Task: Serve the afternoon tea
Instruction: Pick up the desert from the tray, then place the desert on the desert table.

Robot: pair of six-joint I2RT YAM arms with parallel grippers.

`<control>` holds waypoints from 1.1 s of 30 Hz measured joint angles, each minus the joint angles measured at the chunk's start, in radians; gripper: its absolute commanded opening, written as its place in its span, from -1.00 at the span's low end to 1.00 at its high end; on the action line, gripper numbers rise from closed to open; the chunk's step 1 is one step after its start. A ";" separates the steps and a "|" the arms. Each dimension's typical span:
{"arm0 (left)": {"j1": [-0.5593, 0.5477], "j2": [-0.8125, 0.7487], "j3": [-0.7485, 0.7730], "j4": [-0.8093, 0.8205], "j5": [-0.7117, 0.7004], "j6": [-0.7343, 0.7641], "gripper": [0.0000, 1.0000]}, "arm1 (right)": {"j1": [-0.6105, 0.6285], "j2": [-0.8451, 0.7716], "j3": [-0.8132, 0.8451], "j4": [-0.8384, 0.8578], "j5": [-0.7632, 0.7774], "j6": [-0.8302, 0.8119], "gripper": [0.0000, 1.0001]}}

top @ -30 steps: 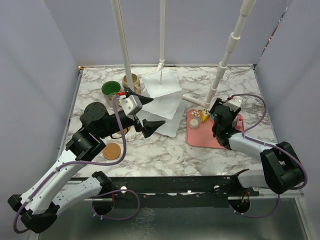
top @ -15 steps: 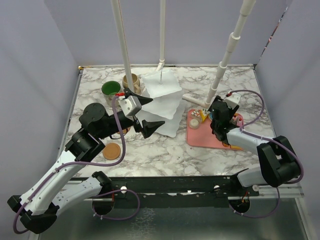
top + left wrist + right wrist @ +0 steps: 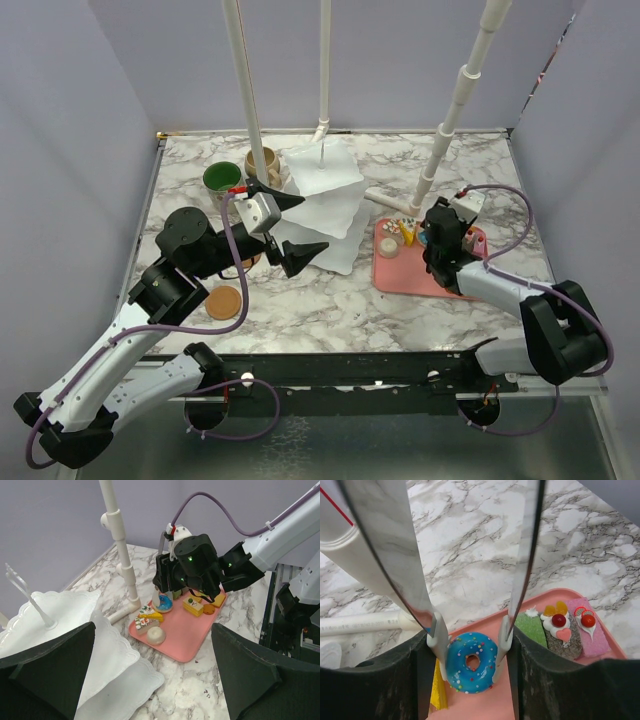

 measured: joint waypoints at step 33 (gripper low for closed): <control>0.000 0.008 0.000 -0.003 0.000 0.001 0.98 | 0.411 0.024 -0.004 0.294 -0.181 -0.250 -0.26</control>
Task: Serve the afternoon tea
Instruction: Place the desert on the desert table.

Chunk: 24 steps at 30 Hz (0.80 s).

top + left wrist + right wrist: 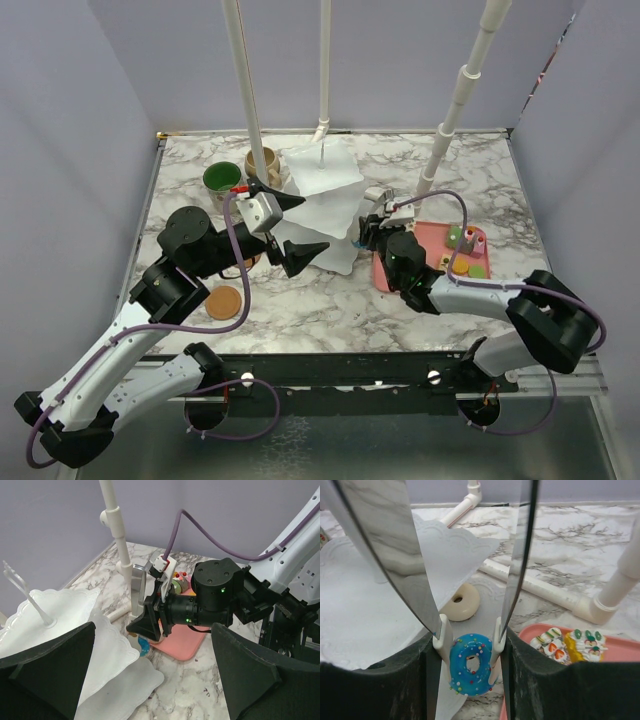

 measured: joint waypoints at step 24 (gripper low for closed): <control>0.000 -0.014 0.001 -0.021 0.000 0.026 0.98 | 0.001 0.306 -0.009 0.459 -0.119 -0.120 0.12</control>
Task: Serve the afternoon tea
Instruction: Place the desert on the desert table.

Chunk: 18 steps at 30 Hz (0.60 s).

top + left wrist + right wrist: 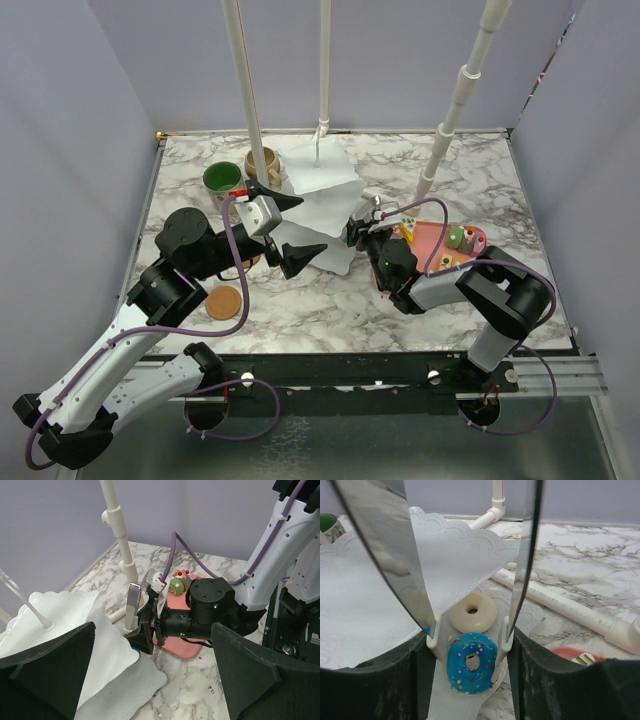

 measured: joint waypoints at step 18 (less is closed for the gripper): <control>0.000 0.002 0.014 -0.006 0.000 0.003 0.99 | 0.001 -0.027 -0.131 0.146 -0.045 0.024 0.26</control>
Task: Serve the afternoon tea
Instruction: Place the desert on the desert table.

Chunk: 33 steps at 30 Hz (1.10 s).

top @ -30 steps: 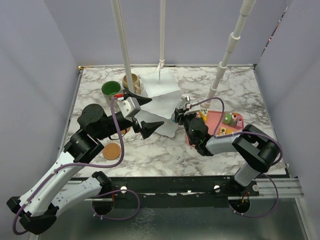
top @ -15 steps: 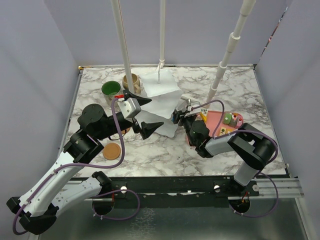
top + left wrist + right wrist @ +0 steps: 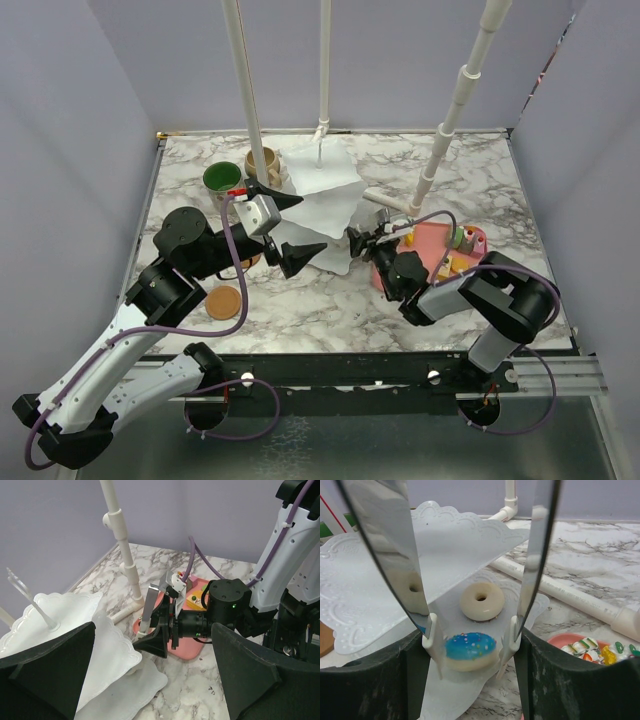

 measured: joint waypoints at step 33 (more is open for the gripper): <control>0.000 0.007 0.006 -0.001 0.011 -0.001 0.98 | -0.174 -0.429 -0.155 -0.195 0.278 0.026 0.23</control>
